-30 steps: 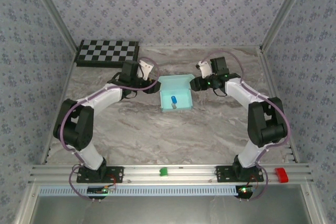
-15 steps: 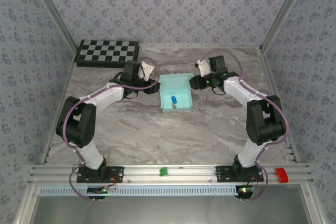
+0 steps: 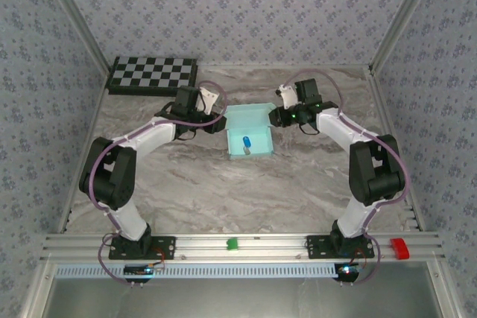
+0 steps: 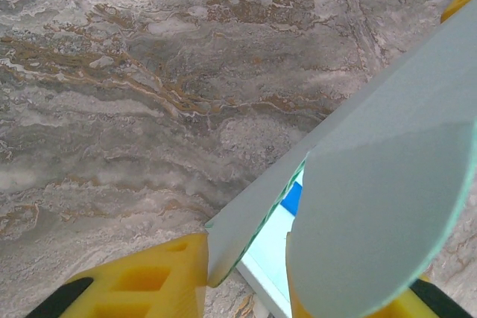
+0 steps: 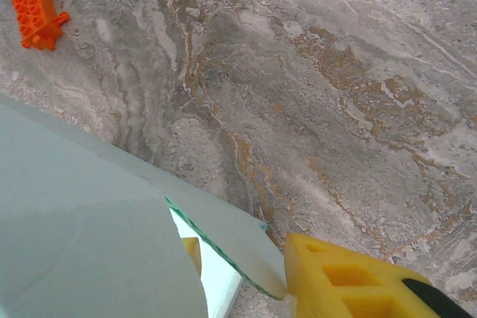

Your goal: Fold the paper box

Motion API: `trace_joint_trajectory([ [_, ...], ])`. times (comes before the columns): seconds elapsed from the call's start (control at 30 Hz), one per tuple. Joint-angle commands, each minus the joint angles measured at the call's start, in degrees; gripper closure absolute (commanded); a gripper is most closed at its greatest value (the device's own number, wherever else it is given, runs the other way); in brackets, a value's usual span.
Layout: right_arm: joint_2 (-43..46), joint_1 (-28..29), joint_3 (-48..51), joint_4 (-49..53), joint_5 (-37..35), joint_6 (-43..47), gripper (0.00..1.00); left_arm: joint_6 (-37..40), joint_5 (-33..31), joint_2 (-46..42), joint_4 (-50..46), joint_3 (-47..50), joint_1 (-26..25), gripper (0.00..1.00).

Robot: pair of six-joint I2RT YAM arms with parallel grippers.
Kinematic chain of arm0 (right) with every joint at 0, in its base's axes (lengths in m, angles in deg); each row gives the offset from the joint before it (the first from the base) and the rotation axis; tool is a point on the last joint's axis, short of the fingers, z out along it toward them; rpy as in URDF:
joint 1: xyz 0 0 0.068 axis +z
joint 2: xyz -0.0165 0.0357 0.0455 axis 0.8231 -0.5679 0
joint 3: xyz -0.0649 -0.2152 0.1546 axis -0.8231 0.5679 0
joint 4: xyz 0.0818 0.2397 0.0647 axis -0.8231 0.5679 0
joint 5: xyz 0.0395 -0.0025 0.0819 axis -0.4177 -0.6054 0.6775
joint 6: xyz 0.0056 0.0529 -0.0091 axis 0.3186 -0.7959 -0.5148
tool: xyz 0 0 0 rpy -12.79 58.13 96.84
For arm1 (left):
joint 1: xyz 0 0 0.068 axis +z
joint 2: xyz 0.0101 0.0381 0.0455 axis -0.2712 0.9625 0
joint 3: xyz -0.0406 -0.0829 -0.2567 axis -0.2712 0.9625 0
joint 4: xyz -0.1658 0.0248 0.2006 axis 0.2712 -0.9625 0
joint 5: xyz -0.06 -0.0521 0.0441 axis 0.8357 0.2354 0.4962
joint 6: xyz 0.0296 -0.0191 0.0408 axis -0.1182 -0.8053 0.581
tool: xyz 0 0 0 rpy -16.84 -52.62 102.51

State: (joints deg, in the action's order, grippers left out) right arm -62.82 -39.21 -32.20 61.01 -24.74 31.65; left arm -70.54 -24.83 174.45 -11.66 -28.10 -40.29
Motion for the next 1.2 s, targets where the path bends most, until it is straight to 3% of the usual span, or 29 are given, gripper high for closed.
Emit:
trace_joint_trajectory([
  [0.0,0.39,0.99,-1.08,0.63,-2.62,-2.58,0.66,-0.86,0.49,0.02,-0.79,-2.58,-0.53,0.68],
  [0.27,1.77,2.62,0.35,-1.75,-8.39,-6.76,0.75,-1.12,-0.30,0.46,-1.66,-3.29,-0.90,0.69],
  [0.37,2.22,3.30,2.62,-2.43,-10.03,-8.12,0.78,-1.40,-0.29,0.79,-2.33,-3.92,-1.06,0.75],
  [0.6,3.46,5.25,4.34,-4.86,-14.65,-11.64,0.84,-1.87,-1.81,1.12,-3.05,-5.08,-1.62,0.78],
  [1.17,5.08,10.23,7.20,-12.27,-28.24,-20.23,0.87,-7.12,-10.48,1.69,4.62,-3.90,-3.27,0.81],
])
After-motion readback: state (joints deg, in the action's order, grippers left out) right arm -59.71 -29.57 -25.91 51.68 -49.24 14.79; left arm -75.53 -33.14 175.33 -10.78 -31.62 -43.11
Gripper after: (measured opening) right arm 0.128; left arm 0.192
